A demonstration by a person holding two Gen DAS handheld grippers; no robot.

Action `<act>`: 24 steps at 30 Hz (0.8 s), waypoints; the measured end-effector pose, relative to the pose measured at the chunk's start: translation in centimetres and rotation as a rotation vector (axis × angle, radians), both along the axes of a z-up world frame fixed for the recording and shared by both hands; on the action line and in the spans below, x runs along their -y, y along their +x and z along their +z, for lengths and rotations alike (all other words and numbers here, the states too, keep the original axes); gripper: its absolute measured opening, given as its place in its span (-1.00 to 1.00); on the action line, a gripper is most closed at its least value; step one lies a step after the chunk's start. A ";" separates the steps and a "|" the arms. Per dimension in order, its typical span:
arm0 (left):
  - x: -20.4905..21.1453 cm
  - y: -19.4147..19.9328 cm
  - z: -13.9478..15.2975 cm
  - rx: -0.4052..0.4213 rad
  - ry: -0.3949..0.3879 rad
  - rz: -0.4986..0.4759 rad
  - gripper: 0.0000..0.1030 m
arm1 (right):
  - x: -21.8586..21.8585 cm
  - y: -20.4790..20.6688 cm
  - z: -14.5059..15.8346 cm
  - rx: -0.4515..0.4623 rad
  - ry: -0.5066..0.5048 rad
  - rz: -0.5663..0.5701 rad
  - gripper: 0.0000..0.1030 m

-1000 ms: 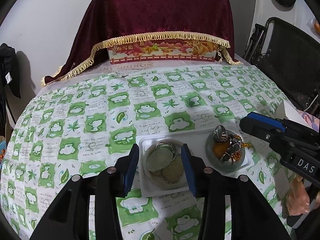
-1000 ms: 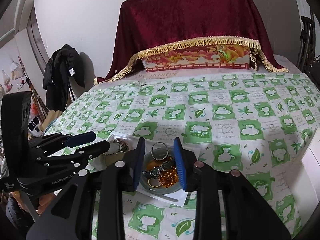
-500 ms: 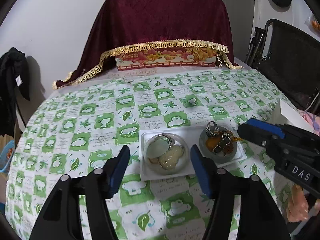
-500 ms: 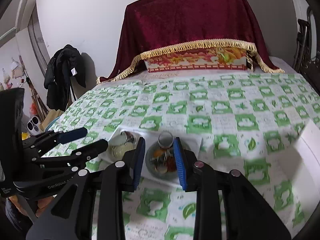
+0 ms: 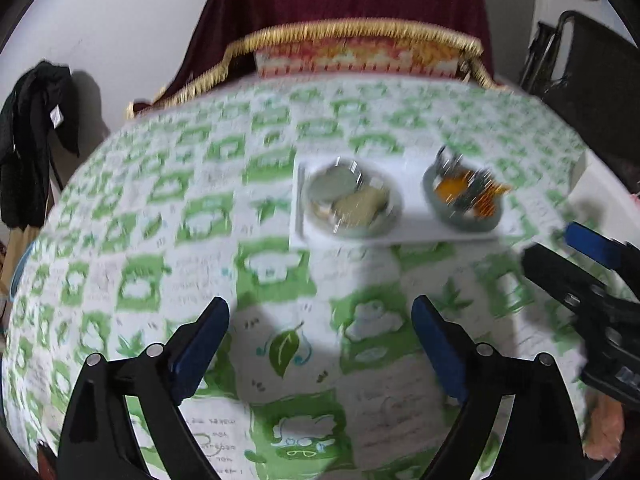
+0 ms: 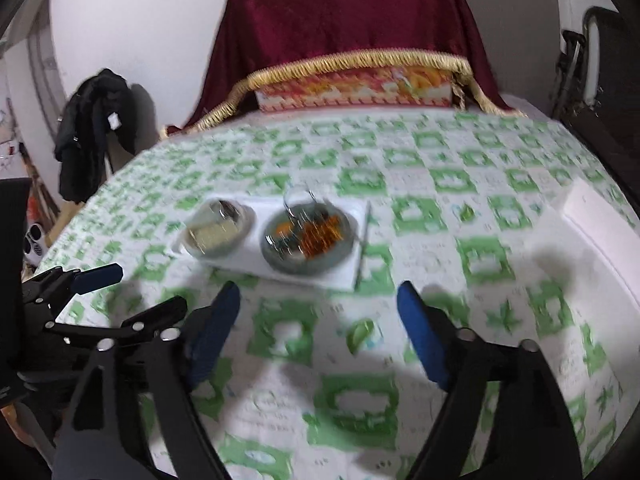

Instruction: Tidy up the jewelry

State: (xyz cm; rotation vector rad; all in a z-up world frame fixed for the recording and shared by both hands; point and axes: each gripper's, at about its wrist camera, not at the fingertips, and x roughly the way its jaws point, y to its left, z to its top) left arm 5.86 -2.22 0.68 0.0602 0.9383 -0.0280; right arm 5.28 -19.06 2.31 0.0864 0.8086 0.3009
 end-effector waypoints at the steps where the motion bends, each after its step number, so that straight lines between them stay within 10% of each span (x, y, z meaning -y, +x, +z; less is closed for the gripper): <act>1: 0.0 0.1 -0.2 0.003 0.002 0.010 0.80 | 0.2 0.1 -0.3 -0.017 0.005 -0.006 0.59; 6: 0.3 0.1 -0.4 0.008 0.020 -0.003 0.93 | 0.6 1.6 -1.7 -0.110 0.017 -0.031 0.92; 24: 0.0 0.7 -0.7 -0.007 -0.004 -0.010 0.93 | -0.6 3.1 -1.9 -0.122 -0.068 -0.050 0.92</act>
